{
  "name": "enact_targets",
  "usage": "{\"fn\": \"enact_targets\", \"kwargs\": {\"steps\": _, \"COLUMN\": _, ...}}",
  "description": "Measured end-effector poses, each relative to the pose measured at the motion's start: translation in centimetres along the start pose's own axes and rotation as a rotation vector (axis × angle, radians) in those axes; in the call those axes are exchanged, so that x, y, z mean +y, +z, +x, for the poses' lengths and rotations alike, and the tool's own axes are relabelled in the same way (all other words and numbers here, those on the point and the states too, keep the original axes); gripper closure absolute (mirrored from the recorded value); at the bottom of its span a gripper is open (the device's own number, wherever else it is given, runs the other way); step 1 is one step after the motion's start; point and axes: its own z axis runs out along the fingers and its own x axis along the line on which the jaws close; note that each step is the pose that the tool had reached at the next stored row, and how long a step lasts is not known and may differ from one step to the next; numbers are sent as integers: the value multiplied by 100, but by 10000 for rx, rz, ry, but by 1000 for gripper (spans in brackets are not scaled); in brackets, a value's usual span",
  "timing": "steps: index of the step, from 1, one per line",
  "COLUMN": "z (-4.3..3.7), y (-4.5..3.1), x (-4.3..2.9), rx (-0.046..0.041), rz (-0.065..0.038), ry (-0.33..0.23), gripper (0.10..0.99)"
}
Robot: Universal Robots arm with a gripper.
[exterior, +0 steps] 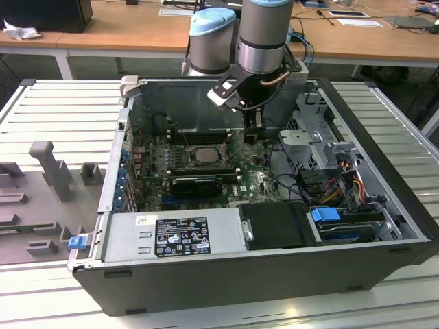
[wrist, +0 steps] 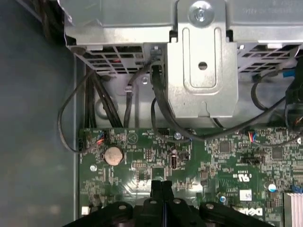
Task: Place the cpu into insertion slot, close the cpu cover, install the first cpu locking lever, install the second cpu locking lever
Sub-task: 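Close the cpu cover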
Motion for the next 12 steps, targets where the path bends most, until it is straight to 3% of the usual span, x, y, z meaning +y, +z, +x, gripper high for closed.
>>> {"fn": "enact_targets", "kwargs": {"steps": 7, "z": 0, "y": -3, "x": -60, "rx": 0, "rz": 0, "ry": -1, "gripper": 980}}
{"fn": "enact_targets", "kwargs": {"steps": 12, "z": -3, "y": -8, "x": -170, "rx": 0, "rz": 0, "ry": 1, "gripper": 980}}
